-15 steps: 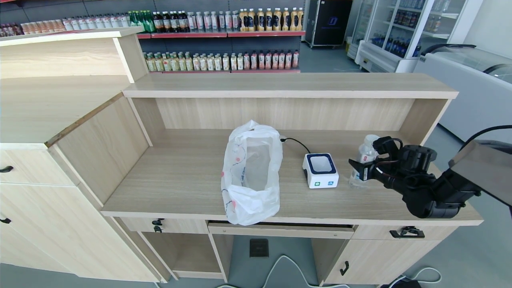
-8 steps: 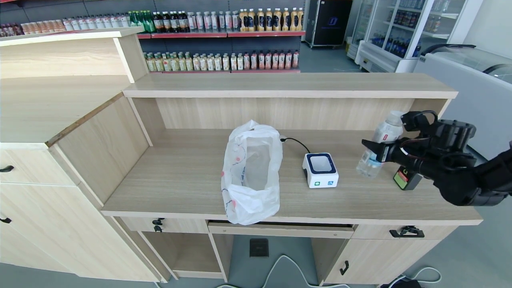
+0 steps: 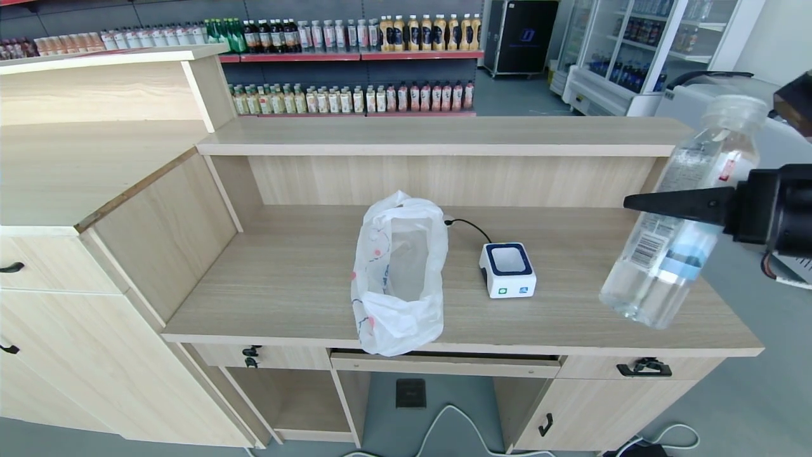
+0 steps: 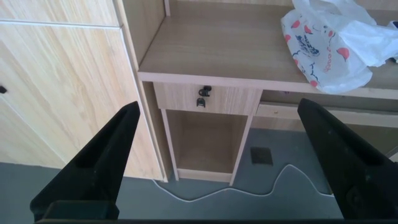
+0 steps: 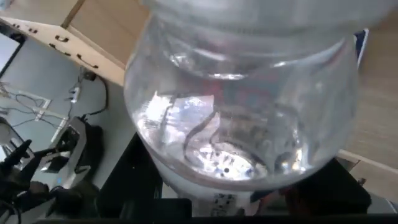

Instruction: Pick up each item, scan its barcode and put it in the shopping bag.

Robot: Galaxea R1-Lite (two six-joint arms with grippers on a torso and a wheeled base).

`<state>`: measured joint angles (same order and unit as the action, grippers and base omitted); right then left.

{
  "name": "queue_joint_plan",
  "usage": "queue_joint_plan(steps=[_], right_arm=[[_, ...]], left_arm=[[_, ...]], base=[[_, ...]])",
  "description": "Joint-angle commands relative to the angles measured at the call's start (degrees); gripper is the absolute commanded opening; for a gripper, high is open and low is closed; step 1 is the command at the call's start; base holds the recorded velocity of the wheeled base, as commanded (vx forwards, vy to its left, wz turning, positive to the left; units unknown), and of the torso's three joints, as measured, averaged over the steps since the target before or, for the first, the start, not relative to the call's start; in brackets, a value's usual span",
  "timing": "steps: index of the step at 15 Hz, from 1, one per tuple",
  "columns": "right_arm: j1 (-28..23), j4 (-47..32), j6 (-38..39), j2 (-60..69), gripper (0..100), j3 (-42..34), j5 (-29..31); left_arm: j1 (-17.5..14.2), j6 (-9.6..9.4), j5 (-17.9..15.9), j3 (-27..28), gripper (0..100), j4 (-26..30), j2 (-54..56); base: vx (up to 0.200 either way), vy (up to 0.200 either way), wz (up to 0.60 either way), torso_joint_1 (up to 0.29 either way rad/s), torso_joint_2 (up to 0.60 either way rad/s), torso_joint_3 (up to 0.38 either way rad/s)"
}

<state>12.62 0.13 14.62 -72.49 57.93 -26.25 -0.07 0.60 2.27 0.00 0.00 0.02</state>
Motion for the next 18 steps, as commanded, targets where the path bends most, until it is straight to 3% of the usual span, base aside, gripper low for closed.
queue_joint_plan(steps=[1,7,11,18], right_arm=[[6.19,-3.30,0.41,9.38,0,1.04,-0.03],[9.71,-12.18,0.68,10.79,0,9.57,-0.21],[13.31,-14.37,1.12,15.09,0,6.67,-0.56],[14.28,-14.46,1.03,17.64,0,5.53,-0.38]], left_arm=[[-0.01,0.02,0.02,0.00,100,0.00,-0.02],[-0.01,0.02,0.02,0.00,100,0.00,-0.02],[-0.01,0.02,0.02,0.00,100,0.00,-0.02],[-0.01,0.02,0.02,0.00,100,0.00,-0.02]], base=[[0.000,0.000,0.00,0.000,0.00,0.000],[0.000,0.000,0.00,0.000,0.00,0.000],[0.000,0.000,0.00,0.000,0.00,0.000],[0.000,0.000,0.00,0.000,0.00,0.000]])
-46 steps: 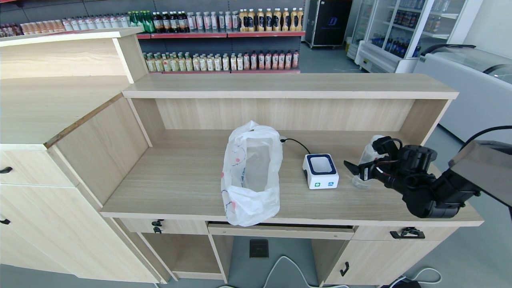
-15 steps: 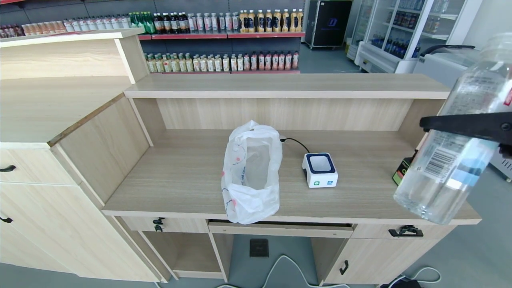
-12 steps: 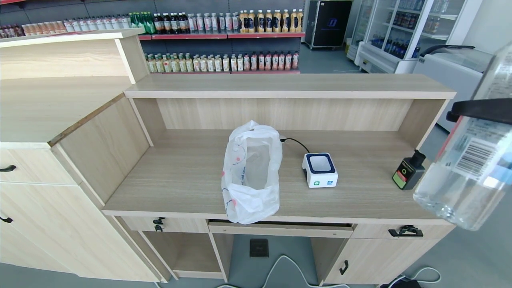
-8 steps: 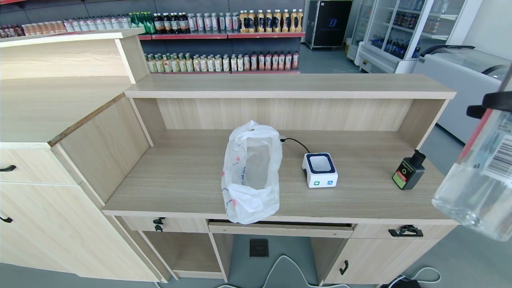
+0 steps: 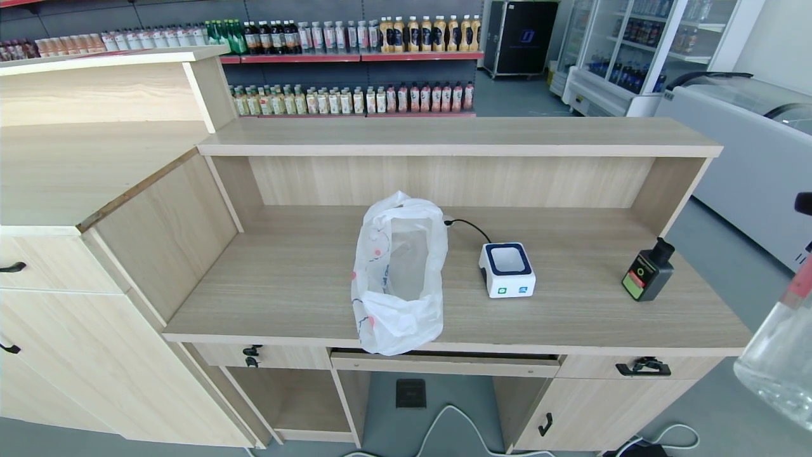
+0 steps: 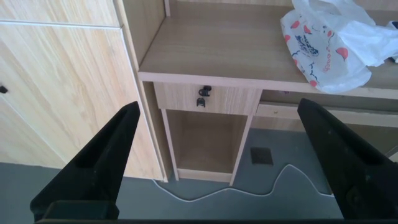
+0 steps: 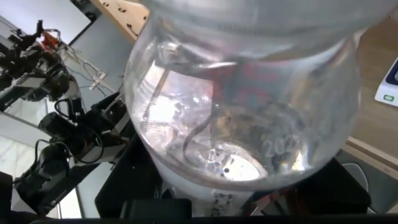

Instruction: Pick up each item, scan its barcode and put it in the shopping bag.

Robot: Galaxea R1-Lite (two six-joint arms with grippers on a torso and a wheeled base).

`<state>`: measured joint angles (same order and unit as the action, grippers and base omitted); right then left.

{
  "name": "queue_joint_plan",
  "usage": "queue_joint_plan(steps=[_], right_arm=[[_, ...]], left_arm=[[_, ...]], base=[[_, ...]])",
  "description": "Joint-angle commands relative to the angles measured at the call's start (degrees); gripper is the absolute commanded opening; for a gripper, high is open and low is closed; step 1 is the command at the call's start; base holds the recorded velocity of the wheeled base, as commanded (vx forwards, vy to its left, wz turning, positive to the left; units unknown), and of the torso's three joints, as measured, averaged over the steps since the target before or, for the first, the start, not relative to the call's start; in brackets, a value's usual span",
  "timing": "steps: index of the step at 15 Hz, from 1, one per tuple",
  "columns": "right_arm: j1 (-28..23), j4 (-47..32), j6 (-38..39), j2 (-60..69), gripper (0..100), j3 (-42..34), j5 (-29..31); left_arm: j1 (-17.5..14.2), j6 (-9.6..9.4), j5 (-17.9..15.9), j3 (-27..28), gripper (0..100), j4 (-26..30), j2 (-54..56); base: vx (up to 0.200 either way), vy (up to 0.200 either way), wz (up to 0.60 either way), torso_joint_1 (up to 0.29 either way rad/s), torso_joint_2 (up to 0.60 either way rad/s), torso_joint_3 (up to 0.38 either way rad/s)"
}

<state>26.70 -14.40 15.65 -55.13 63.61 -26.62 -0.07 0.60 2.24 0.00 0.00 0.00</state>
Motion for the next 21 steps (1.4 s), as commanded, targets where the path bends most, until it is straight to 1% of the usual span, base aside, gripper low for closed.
queue_joint_plan(steps=[1,9,10,12,13,14,15,16,17,18,19,20,21], right_arm=[[0.20,-0.02,-0.01,0.63,0,-0.51,-0.01],[-0.24,0.16,-0.01,0.02,0,-0.86,0.43],[-1.65,0.42,-0.36,-1.12,0,-0.77,2.01],[-7.45,2.44,-3.26,-4.55,0,-0.86,9.57],[-12.55,6.84,-4.40,-6.40,0,-2.17,10.45],[-18.26,13.78,-6.51,-8.86,0,-4.46,10.72],[-21.78,18.70,-8.89,-10.62,0,-6.22,11.16],[-28.54,32.15,-14.33,-15.36,0,-11.23,14.50],[-28.98,36.55,-15.39,-16.59,0,-12.81,15.90],[-29.07,47.00,-16.97,-19.58,0,-17.38,18.89],[-29.16,51.40,-19.52,-21.25,0,-19.84,20.38],[-29.25,55.09,-24.97,-22.31,0,-22.74,23.46],[-30.74,56.32,-27.78,-23.01,0,-23.71,26.18]], left_arm=[[-0.01,0.02,0.04,0.00,100,0.00,0.00],[-0.01,0.02,0.04,0.00,100,0.00,0.00],[-0.01,0.02,0.04,0.00,100,0.00,0.00],[-0.01,0.02,0.04,0.00,100,0.00,0.00],[-0.01,0.02,0.04,0.00,100,0.00,0.00],[-0.01,0.02,0.04,0.00,100,0.00,0.00],[-0.01,0.02,0.04,0.00,100,0.00,0.00],[-0.01,0.02,0.04,0.00,100,0.00,0.00],[-0.01,0.02,0.04,0.00,100,0.00,0.00],[-0.10,0.02,0.04,0.00,100,0.00,0.00],[-0.01,0.02,0.04,0.00,100,0.00,0.00],[-0.01,0.02,0.04,0.00,100,0.00,0.00],[-0.01,0.02,0.04,0.00,100,0.00,0.00]], base=[[0.000,0.000,0.00,0.000,0.00,0.000],[0.000,0.000,0.00,0.000,0.00,0.000],[0.000,0.000,0.00,0.000,0.00,0.000],[0.000,0.000,0.00,0.000,0.00,0.000],[0.000,0.000,0.00,0.000,0.00,0.000],[0.000,0.000,0.00,0.000,0.00,0.000],[0.000,0.000,0.00,0.000,0.00,0.000],[0.000,0.000,0.00,0.000,0.00,0.000],[0.000,0.000,0.00,0.000,0.00,0.000],[0.000,0.000,0.00,0.000,0.00,0.000],[0.000,0.000,0.00,0.000,0.00,0.000],[0.000,0.000,0.00,0.000,0.00,0.000],[0.000,0.000,0.00,0.000,0.00,0.000]])
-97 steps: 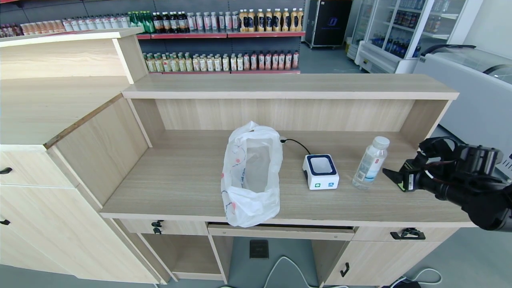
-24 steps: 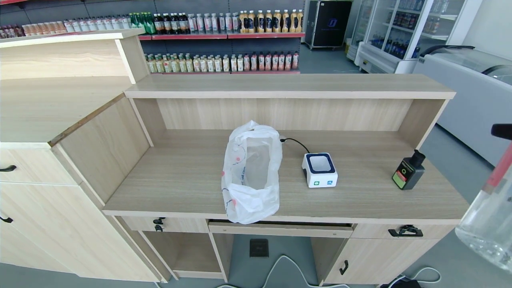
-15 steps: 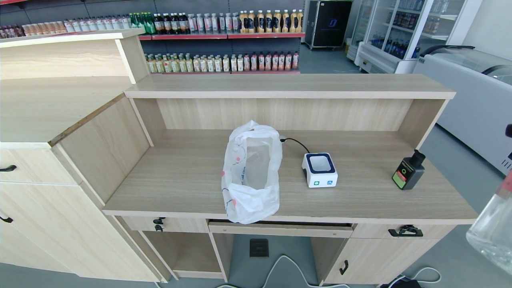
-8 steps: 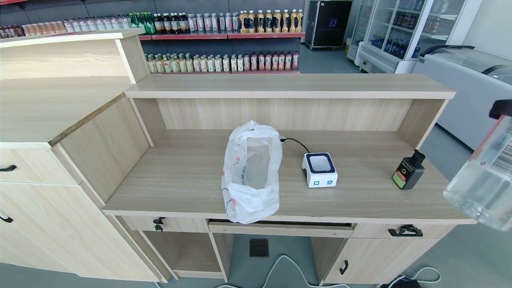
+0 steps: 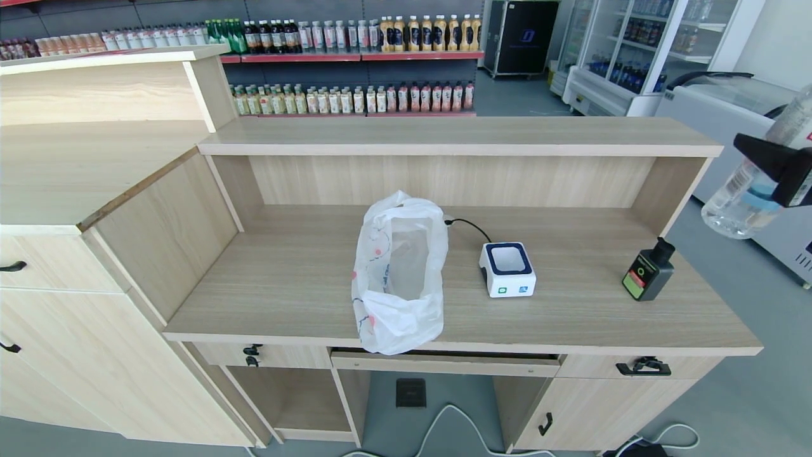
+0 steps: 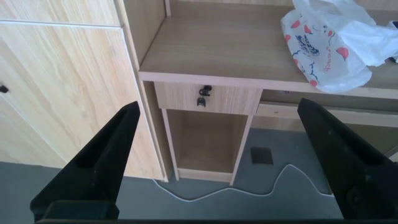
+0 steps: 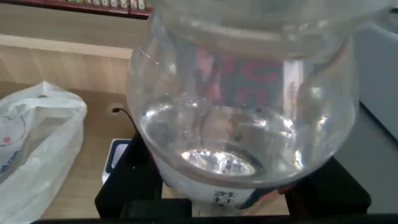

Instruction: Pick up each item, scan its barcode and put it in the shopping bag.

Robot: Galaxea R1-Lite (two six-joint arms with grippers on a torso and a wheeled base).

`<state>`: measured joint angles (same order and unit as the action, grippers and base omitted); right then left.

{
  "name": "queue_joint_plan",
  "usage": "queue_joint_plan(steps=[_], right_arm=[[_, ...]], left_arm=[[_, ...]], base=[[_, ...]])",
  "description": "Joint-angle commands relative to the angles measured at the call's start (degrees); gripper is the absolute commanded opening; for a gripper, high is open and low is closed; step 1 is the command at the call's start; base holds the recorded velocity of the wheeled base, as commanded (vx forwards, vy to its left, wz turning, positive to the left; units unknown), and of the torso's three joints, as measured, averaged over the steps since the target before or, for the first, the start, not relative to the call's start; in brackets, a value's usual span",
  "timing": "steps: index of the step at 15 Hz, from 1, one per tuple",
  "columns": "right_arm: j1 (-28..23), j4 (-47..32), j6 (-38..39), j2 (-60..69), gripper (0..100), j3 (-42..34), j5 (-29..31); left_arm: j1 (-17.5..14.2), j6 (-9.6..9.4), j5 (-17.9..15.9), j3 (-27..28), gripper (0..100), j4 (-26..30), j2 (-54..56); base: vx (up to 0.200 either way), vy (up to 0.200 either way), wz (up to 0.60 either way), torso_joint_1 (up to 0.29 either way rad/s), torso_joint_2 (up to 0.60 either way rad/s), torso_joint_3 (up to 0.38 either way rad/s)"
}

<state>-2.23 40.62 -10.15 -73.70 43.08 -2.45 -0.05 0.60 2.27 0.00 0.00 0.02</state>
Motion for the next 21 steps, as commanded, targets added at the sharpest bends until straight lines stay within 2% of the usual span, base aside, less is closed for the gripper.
queue_joint_plan(steps=[1,2,4,8,14,18,21], right_arm=[[-4.89,1.66,-4.52,-5.31,0,-3.18,3.68],[-8.05,1.66,-7.42,-6.19,0,-3.18,3.68],[-11.13,2.01,-11.64,-7.42,0,-3.79,3.77],[-14.47,4.38,-12.96,-9.79,0,-4.67,3.86],[-14.20,12.20,-19.38,-14.27,0,-3.97,3.68],[-14.20,18.53,-26.32,-21.66,0,-3.53,2.10],[-13.68,26.09,-33.18,-27.37,0,-3.18,1.84]], left_arm=[[-0.04,0.02,0.02,0.00,100,0.00,-0.02],[-0.04,0.02,0.02,0.00,100,0.00,-0.02],[-0.04,0.02,0.02,0.00,100,0.00,-0.02],[-0.04,0.02,0.02,0.00,100,0.00,-0.02],[-0.04,0.02,0.02,0.00,100,0.00,-0.02],[-0.04,0.02,0.02,0.00,100,0.00,-0.02],[-0.04,0.02,0.02,0.00,100,0.00,-0.02]], base=[[0.000,0.000,0.00,0.000,0.00,0.000],[0.000,0.000,0.00,0.000,0.00,0.000],[0.000,0.000,0.00,0.000,0.00,0.000],[0.000,0.000,0.15,-0.001,0.00,-0.001],[0.000,0.000,0.60,0.005,0.00,0.002],[0.000,0.000,0.00,0.000,0.00,0.000],[0.000,0.000,0.00,0.000,0.00,0.000]])
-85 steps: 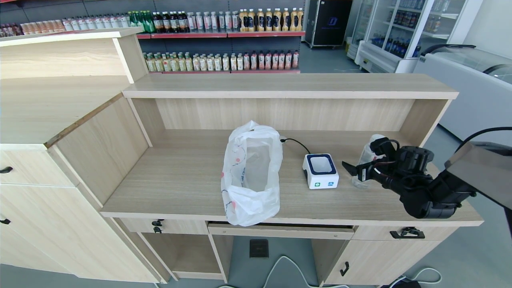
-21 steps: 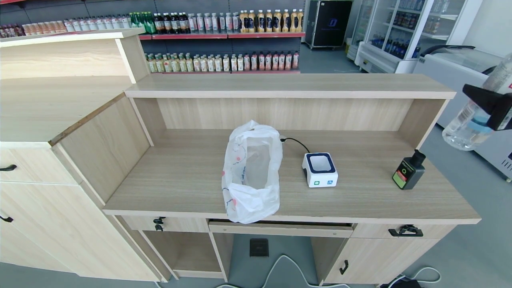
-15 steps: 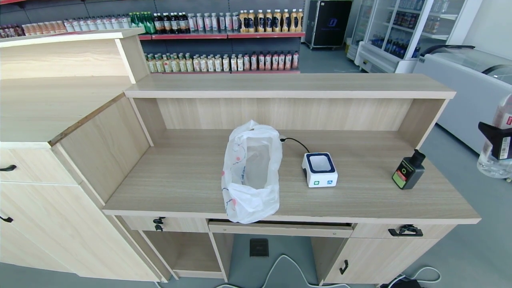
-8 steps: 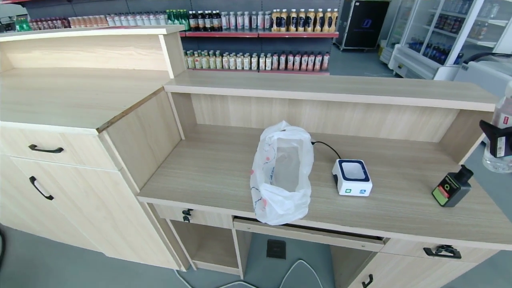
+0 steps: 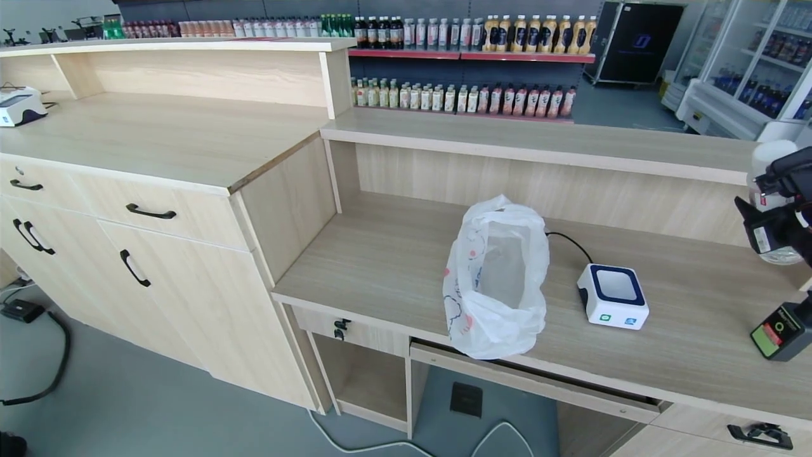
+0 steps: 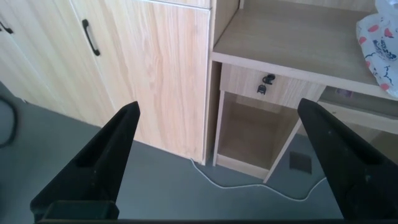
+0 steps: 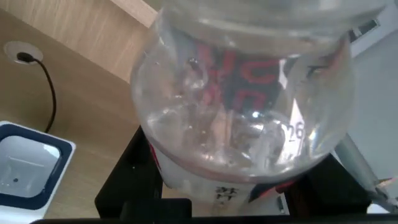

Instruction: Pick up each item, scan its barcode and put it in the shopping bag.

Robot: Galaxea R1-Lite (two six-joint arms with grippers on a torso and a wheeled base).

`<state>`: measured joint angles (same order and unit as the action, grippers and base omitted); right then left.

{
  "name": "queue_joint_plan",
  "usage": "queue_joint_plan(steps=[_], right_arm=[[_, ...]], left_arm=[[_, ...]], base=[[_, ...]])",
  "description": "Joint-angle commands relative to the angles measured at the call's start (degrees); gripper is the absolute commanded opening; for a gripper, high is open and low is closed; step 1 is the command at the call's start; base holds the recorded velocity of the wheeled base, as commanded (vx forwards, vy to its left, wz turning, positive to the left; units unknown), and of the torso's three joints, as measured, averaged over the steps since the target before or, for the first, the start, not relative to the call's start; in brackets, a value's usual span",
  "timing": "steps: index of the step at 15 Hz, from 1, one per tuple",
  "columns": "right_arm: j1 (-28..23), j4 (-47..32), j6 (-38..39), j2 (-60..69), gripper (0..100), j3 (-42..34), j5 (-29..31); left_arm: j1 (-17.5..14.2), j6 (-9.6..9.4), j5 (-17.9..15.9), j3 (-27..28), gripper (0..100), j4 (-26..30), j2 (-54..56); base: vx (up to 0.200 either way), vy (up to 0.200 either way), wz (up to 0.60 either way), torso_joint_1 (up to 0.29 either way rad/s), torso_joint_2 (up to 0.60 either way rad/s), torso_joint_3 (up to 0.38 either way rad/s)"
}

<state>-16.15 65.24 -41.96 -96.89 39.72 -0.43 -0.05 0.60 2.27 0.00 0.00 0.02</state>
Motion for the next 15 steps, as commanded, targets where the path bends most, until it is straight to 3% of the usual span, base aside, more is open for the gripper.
queue_joint_plan(steps=[1,11,15], right_arm=[[0.60,4.10,-3.57,-5.24,0,0.10,-0.36],[9.65,23.09,-8.40,-19.04,0,-1.31,-3.35],[10.53,24.76,-8.49,-22.82,0,-0.78,-6.60]], left_arm=[[-0.04,0.02,0.02,0.00,100,0.00,-0.02],[-0.04,0.02,0.02,0.00,100,0.00,-0.02],[-0.04,0.02,0.02,0.00,100,0.00,-0.02]], base=[[0.000,0.000,0.00,0.000,0.00,0.000],[0.000,0.000,0.00,0.000,0.00,0.000],[0.000,0.000,0.00,0.000,0.00,0.000]])
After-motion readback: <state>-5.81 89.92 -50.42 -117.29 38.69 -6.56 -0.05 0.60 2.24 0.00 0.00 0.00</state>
